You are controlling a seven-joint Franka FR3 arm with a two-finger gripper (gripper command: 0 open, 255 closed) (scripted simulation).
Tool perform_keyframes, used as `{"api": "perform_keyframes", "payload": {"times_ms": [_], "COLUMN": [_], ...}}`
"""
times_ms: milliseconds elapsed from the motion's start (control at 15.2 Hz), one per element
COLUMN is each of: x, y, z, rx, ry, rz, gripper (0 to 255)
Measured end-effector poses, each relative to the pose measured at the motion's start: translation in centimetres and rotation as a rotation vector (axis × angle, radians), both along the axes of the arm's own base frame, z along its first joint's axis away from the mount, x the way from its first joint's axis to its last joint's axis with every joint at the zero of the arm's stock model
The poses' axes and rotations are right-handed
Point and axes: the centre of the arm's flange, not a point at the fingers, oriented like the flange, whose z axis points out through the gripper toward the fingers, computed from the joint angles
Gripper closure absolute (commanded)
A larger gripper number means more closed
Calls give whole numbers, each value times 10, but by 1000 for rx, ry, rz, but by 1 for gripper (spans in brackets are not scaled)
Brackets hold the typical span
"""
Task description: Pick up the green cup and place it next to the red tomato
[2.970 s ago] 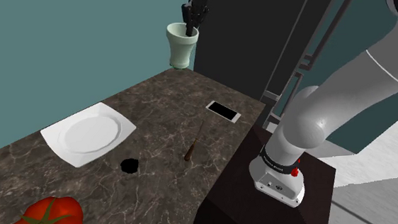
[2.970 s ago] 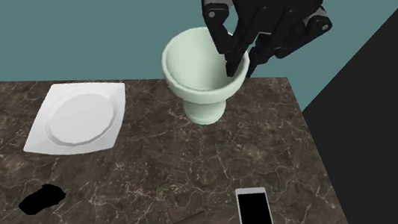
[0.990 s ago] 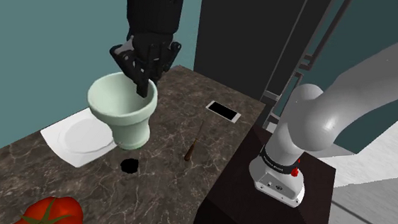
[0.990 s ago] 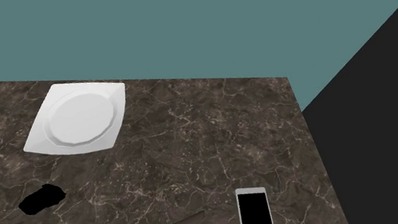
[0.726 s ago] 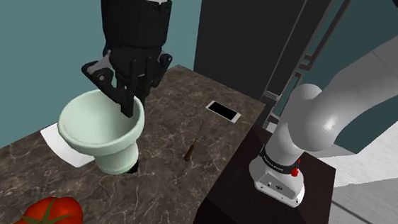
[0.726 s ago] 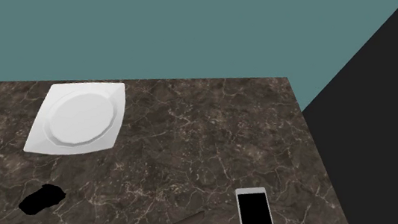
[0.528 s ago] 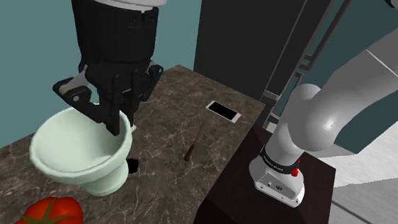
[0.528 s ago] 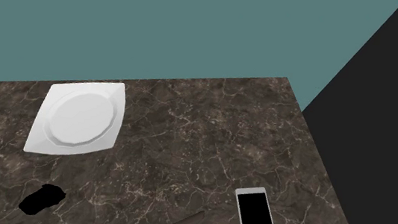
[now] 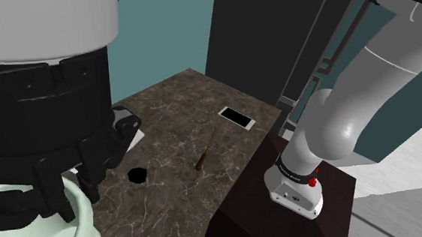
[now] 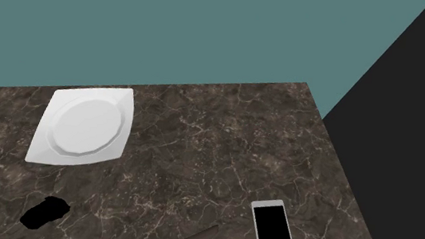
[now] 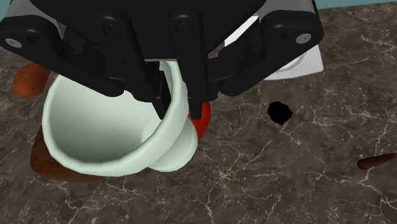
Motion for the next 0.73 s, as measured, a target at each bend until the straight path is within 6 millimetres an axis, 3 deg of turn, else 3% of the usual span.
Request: {"api": "perform_keyframes", "payload": {"times_ms": [396,726], "x": [-36,-43], "y": [72,86], "z": [1,-20], "rx": [3,3], "ry": [4,0], "rz": [5,-3], "gripper": [255,255]}}
